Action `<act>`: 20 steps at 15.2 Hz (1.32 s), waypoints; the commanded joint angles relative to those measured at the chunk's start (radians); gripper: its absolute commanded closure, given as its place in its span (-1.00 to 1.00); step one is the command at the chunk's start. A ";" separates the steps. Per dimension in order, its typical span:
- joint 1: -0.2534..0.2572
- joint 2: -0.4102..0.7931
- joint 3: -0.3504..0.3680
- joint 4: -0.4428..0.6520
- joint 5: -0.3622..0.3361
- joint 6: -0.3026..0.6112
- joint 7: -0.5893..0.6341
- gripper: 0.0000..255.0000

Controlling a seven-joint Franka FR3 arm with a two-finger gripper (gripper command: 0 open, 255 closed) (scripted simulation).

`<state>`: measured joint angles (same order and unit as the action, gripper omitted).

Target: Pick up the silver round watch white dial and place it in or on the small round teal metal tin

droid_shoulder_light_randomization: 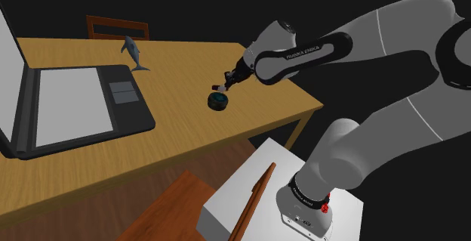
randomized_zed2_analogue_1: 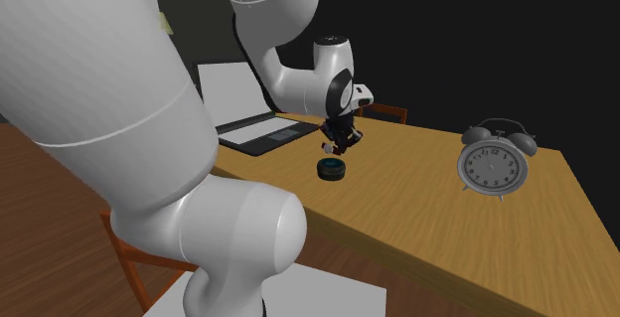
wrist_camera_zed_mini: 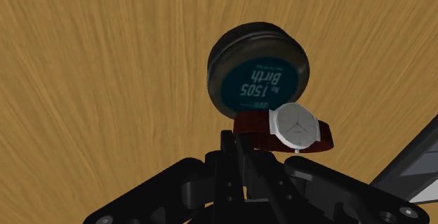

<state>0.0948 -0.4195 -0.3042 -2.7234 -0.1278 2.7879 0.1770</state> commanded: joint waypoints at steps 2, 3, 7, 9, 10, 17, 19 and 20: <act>0.007 0.034 -0.010 -0.019 0.005 0.053 -0.005 1.00; 0.010 0.046 -0.014 -0.024 0.008 0.071 -0.008 1.00; 0.017 0.070 -0.022 -0.034 0.014 0.105 -0.014 1.00; 0.017 0.070 -0.022 -0.034 0.014 0.105 -0.014 1.00; 0.017 0.070 -0.022 -0.034 0.014 0.105 -0.014 1.00; 0.018 0.071 -0.023 -0.034 0.014 0.105 -0.014 -1.00; 0.000 0.022 -0.008 -0.040 -0.001 0.063 -0.004 -1.00; -0.014 -0.025 0.004 -0.044 -0.011 0.019 0.003 -1.00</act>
<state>0.0923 -0.4060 -0.3046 -2.7640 -0.1309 2.8433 0.1797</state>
